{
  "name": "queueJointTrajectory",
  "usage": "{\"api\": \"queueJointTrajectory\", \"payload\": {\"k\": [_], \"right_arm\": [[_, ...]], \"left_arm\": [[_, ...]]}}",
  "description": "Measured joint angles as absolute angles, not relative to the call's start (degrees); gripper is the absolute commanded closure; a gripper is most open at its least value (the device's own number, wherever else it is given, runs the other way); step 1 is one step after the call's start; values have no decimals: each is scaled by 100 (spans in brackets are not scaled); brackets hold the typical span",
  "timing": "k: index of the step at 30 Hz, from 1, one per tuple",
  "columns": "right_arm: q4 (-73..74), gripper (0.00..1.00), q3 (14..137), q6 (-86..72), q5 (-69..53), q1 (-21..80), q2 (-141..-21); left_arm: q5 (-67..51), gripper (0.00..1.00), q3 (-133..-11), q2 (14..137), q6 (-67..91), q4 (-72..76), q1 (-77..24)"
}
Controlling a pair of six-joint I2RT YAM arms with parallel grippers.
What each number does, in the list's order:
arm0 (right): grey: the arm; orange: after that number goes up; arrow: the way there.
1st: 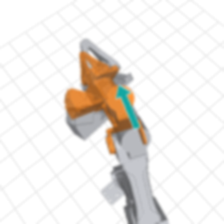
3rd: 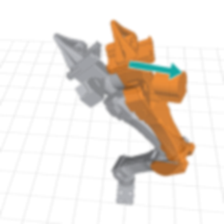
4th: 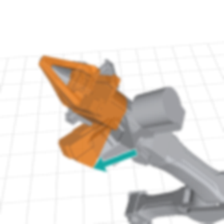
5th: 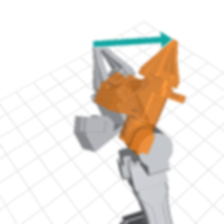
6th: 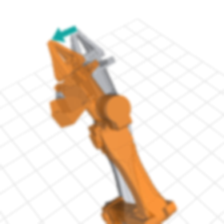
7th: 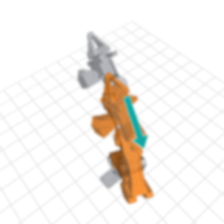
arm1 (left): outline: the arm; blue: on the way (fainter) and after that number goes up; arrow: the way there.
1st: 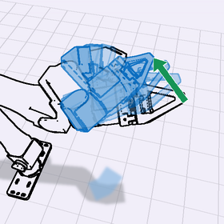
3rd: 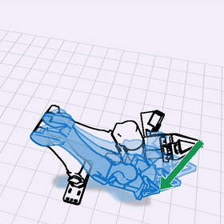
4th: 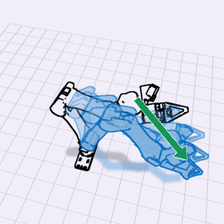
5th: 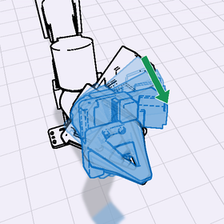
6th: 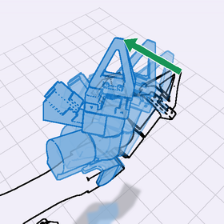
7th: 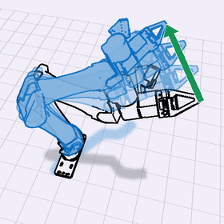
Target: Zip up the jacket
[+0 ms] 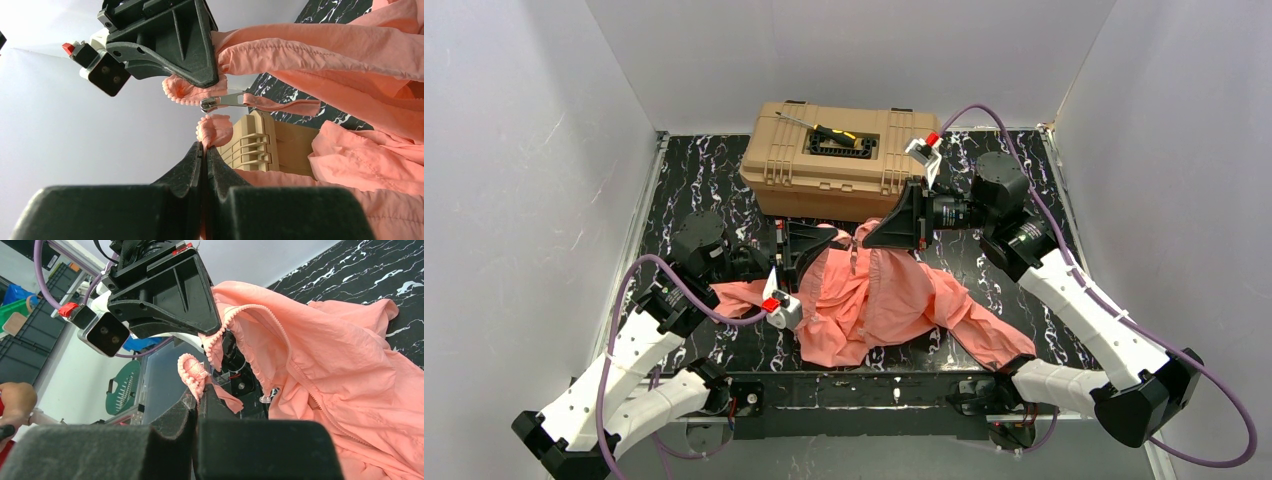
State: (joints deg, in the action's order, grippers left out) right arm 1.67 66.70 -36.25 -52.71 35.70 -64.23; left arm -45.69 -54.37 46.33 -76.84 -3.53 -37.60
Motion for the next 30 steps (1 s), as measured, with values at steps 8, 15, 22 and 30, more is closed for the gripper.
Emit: {"api": "queueJointTrajectory", "payload": {"k": [8,15,22,30], "right_arm": [[449,99,6667,-3459,-5256,3568,-6423],[644,99,6661,-3404,-5249,3568,-6423],[541,99,6661,-3489,-5264,3570,-6445],[189,99,6661,-3734,-5266,3577,-6495]], "left_arm": [[-4508,100,-5437,4633,-7537,-156,-3763],[-4484,100,-5450,4635,-7406,3,-3763],[-4512,100,-5450,4637,-7380,-5,-3763],[-4547,100,-5509,4646,-7384,-64,-3763]]}}
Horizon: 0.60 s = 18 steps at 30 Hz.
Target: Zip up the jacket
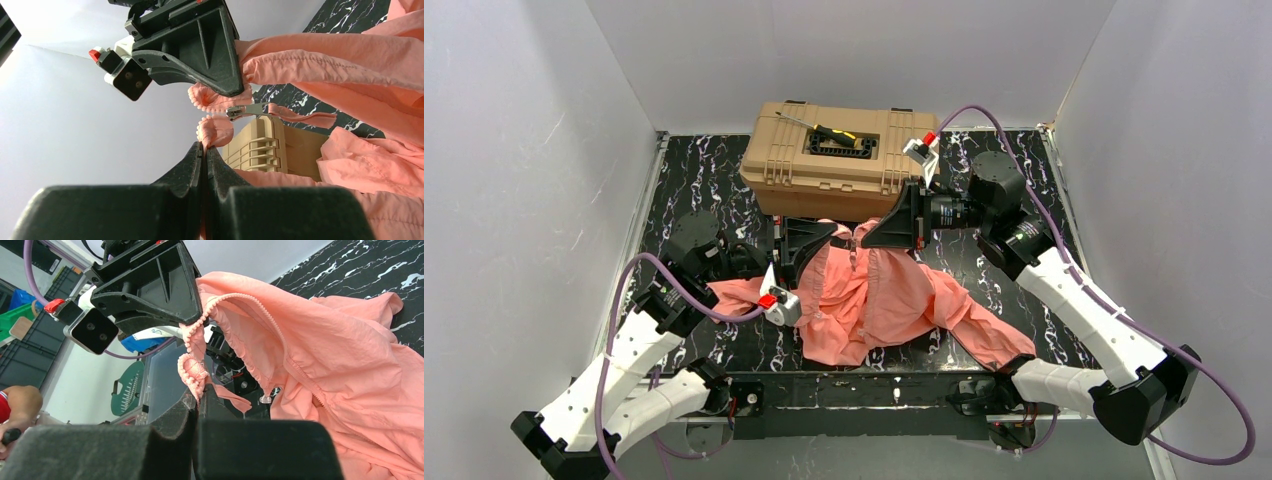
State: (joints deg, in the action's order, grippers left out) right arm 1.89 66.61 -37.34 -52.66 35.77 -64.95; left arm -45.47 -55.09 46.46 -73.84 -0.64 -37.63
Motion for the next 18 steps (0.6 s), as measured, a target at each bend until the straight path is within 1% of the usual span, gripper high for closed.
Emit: {"api": "queueJointTrajectory", "payload": {"k": [18], "right_arm": [[108,99,6661,-3813,-5269,3581,-6532]], "left_arm": [[-4547,100,-5522,4646,-7426,-180,-3763]]}}
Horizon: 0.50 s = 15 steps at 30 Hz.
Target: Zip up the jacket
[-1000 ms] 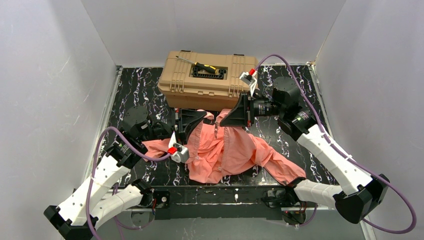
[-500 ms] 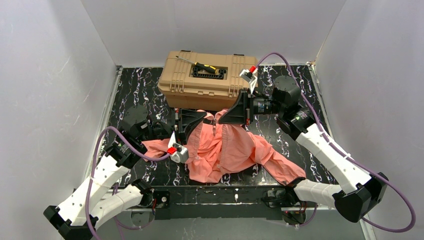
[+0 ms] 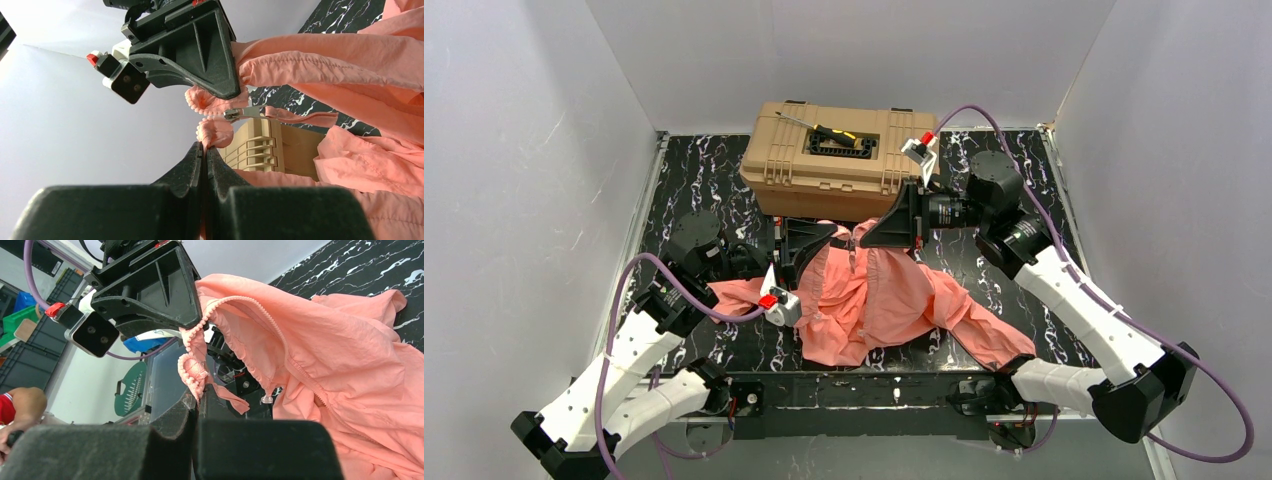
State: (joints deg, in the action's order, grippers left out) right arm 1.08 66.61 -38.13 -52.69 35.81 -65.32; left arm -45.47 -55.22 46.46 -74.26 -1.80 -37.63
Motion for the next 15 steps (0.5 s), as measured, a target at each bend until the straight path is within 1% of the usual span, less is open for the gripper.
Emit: {"api": "queueJointTrajectory", "payload": {"k": [15], "right_arm": [[-447,99,6654,-4093,-5295,3621,-6643]], "left_arm": [[-4604,100,-5524,4644,-7443,-364,-3763]]}}
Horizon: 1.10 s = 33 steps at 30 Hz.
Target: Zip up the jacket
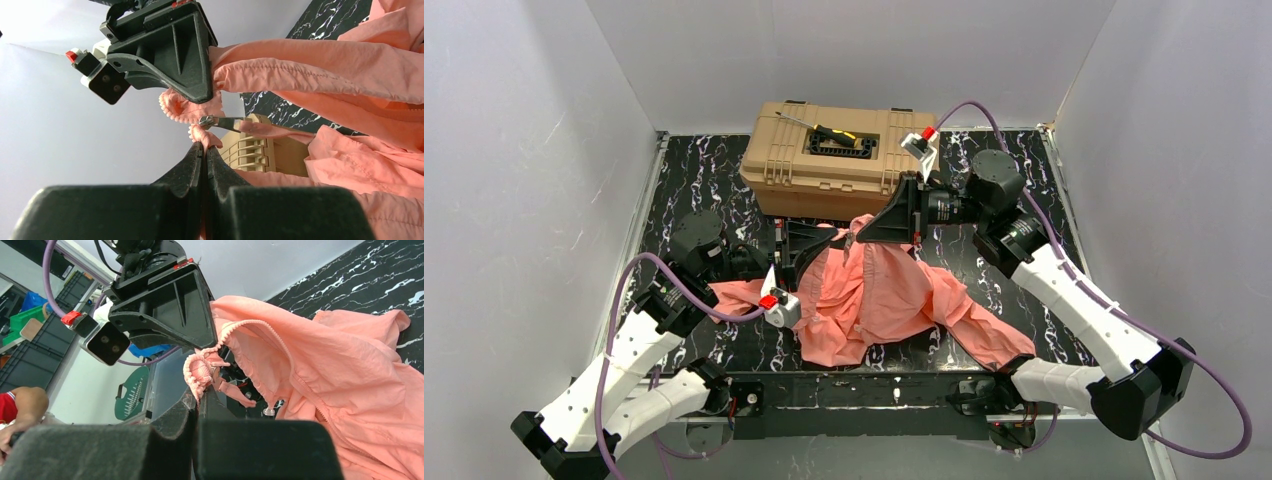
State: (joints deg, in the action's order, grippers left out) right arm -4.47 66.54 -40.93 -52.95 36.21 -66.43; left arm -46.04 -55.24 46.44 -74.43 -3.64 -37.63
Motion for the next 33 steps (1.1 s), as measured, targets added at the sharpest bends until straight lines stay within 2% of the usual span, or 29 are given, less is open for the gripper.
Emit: {"api": "queueJointTrajectory", "payload": {"k": [21,33], "right_arm": [[-1164,99,6219,-4167,-5671,3642,-6475],[-913,99,5774,-3712,-5500,3642,-6187]], "left_arm": [[-4821,100,-5607,4626,-7369,-556,-3763],[-4731,100,-5581,4552,-6678,-425,-3763]]}}
